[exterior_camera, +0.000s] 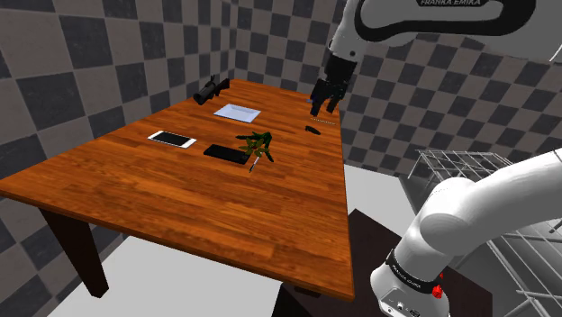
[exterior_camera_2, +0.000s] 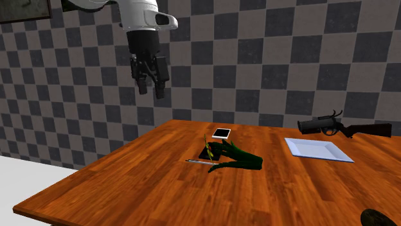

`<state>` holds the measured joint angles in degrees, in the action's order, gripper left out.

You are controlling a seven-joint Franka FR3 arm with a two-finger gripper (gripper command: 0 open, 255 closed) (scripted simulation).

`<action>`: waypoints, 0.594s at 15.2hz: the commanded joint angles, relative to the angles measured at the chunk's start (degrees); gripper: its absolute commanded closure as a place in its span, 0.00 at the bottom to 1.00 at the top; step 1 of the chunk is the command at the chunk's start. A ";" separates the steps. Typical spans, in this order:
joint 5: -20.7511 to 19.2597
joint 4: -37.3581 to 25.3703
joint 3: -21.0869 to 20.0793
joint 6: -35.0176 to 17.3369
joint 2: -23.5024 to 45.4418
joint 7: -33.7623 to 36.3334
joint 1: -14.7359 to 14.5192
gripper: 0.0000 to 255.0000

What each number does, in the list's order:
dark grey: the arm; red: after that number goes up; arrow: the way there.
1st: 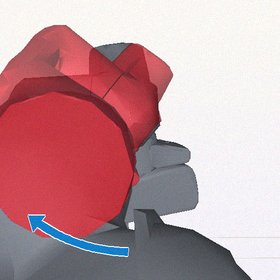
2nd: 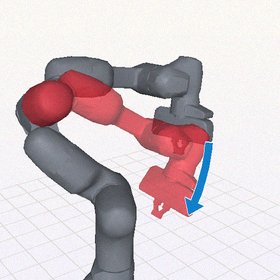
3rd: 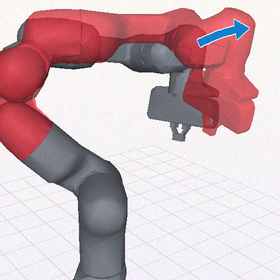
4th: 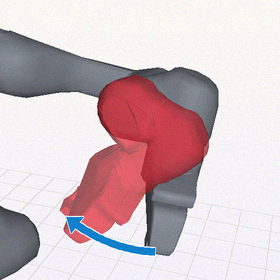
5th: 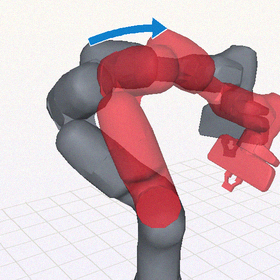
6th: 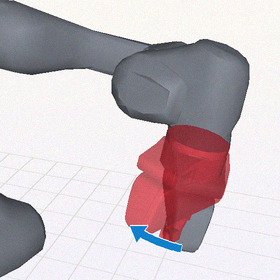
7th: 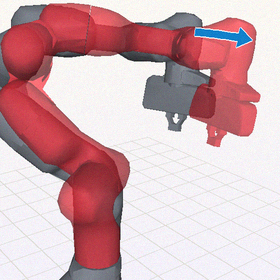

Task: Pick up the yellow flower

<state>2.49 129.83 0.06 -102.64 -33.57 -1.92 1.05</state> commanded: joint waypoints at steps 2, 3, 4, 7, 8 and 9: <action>1.10 -3.53 -0.15 -2.85 7.29 2.77 0.59 0.00; 1.45 -4.46 -0.16 -3.80 9.49 3.63 0.75 0.00; 1.80 -5.46 -0.16 -4.69 11.70 4.46 0.92 0.00; 2.87 -8.82 -0.03 -7.06 18.37 6.85 1.36 0.00; 3.24 -10.06 0.04 -7.74 20.60 7.61 1.50 0.00; 3.62 -11.36 0.14 -8.36 22.83 8.35 1.62 0.00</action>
<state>5.70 120.37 0.20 -110.50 -13.43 5.45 2.58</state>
